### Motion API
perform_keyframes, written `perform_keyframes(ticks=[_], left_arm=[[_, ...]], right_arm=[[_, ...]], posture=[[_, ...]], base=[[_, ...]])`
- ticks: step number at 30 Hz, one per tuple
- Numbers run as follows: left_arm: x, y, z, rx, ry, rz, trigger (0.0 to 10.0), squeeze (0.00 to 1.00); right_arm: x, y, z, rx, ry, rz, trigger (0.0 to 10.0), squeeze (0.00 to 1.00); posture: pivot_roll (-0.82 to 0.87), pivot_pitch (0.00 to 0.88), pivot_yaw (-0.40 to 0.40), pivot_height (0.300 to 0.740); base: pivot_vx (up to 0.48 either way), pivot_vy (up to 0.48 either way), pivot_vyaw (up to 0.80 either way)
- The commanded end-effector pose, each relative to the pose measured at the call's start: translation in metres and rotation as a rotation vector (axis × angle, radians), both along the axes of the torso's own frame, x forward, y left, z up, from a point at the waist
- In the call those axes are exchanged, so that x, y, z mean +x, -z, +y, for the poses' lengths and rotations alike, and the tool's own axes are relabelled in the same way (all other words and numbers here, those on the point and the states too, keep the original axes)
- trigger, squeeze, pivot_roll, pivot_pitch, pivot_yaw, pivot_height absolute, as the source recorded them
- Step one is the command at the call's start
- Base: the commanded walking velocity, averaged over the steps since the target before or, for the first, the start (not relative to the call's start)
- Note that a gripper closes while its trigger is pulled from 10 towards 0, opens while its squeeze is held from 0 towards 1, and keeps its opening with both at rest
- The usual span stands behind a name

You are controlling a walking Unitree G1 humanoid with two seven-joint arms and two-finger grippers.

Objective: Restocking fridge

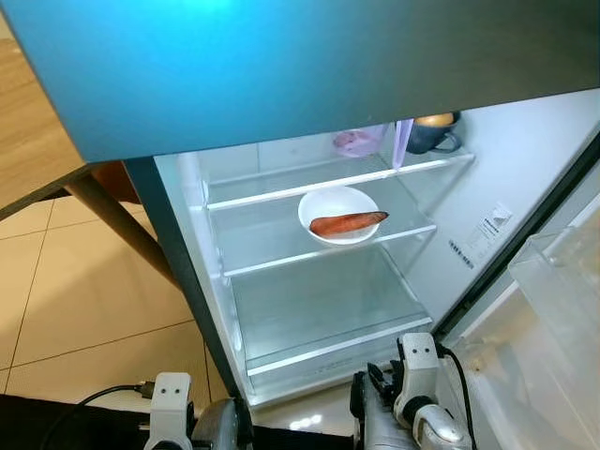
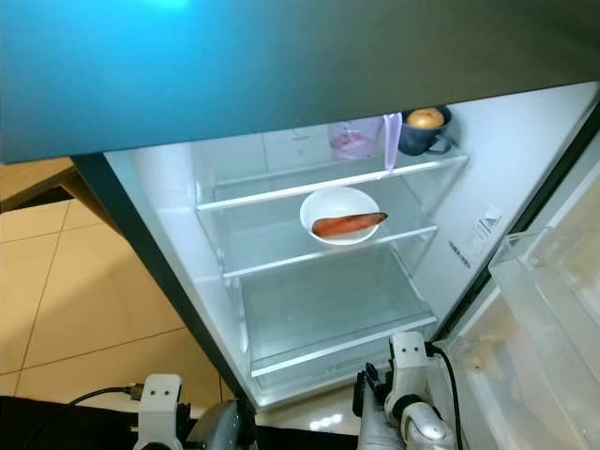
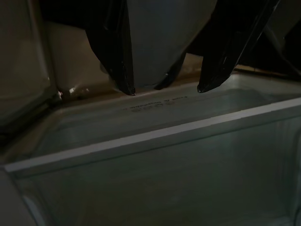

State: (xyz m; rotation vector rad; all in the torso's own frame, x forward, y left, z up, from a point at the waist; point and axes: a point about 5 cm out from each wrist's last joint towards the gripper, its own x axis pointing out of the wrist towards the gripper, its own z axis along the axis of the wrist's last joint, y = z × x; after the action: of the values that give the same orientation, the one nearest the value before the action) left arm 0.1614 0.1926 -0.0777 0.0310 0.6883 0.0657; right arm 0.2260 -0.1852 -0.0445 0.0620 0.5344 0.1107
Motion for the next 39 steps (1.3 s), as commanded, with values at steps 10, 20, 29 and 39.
perform_keyframes(ticks=[10,20,29,39], left_arm=[[-0.035,0.02,-0.017,0.015,0.01,0.153,10.0,0.0],[-0.033,0.017,-0.017,0.019,0.009,0.113,10.0,0.0],[-0.033,0.017,-0.017,0.017,0.017,0.102,10.0,0.0],[-0.032,0.017,-0.016,0.019,0.018,0.101,10.0,0.0]], right_arm=[[-0.026,0.02,0.004,0.028,0.018,0.133,10.0,0.0],[-0.028,0.02,-0.004,0.043,0.058,0.119,10.0,0.0],[-0.027,0.019,-0.006,0.036,0.078,0.102,10.0,0.0],[-0.026,0.018,-0.006,0.038,0.077,0.097,10.0,0.0]], posture=[[-0.1,0.135,0.019,0.607],[-0.1,0.135,0.024,0.607],[-0.1,0.134,0.022,0.607],[-0.1,0.135,0.021,0.607]], base=[[0.0,0.0,0.0],[0.0,0.0,0.0],[0.0,0.0,0.0],[0.0,0.0,0.0]])
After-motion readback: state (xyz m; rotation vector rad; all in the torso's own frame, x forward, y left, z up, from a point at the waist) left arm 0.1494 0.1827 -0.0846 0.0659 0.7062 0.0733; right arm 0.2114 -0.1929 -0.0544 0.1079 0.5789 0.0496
